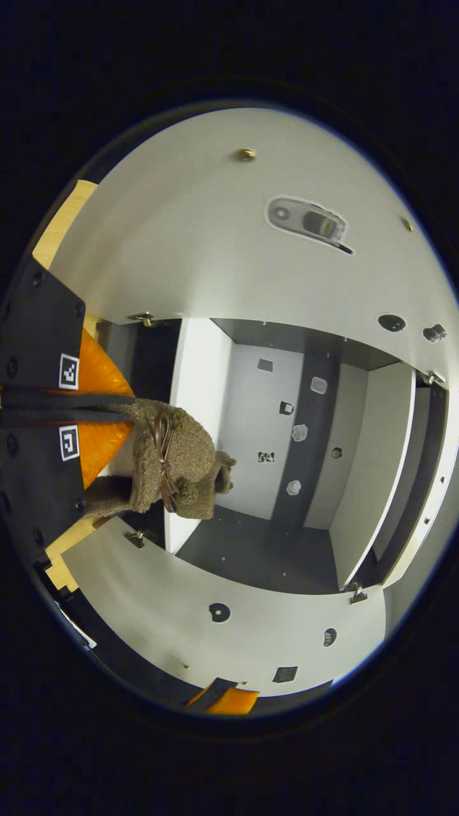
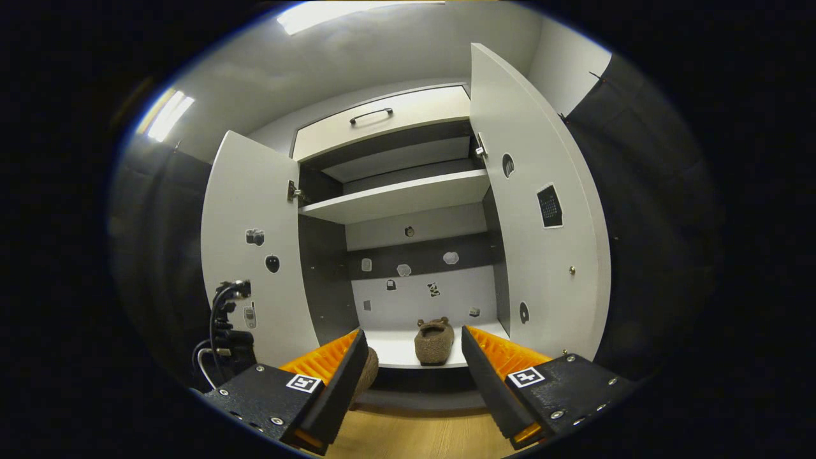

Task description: Grab one shoe with the right hand and put it into the shoe cabinet, grab the other shoe with the left hand and put it into the shoe cabinet; then close the right door with the right hand and the left door with the left hand.

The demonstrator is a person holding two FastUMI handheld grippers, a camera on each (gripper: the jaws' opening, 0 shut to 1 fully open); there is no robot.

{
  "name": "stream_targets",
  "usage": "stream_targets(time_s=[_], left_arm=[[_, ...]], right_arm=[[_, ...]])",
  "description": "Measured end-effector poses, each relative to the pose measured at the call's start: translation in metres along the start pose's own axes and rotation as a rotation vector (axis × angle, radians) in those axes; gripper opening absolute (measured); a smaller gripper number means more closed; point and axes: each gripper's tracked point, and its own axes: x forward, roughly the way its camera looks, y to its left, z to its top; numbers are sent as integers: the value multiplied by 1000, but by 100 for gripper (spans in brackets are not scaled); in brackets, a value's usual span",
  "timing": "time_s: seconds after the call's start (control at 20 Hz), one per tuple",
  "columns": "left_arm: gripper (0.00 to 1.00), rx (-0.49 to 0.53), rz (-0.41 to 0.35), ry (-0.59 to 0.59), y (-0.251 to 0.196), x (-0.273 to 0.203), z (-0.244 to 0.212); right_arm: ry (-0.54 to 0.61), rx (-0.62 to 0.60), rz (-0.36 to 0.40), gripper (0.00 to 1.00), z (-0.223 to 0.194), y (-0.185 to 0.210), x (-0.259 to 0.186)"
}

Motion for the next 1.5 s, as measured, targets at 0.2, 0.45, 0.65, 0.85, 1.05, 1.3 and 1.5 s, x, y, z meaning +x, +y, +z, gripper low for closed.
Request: stream_targets(time_s=[0.2, 0.45, 0.65, 0.85, 1.05, 1.3, 1.5], left_arm=[[6, -17, 3, -3, -2, 37, 42], [6, -84, -1, 10, -3, 100, 82], [6, -54, 39, 43, -1, 153, 95], [6, -7, 67, 58, 2, 197, 99], [6, 4, 101, 119, 7, 230, 76], [27, -16, 117, 144, 16, 244, 61], [84, 8, 94, 84, 6, 216, 82]], right_arm=[[-15, -7, -22, 91, 6, -8, 7], [-14, -13, -61, 91, 8, -22, 26], [-35, -36, -68, 91, 18, -26, 39], [-51, -50, -81, 91, 23, -33, 51], [-41, -40, -98, 91, 13, -46, 62], [-4, -29, -115, 91, -5, -62, 75], [2, -23, -108, 91, -12, -61, 80]])
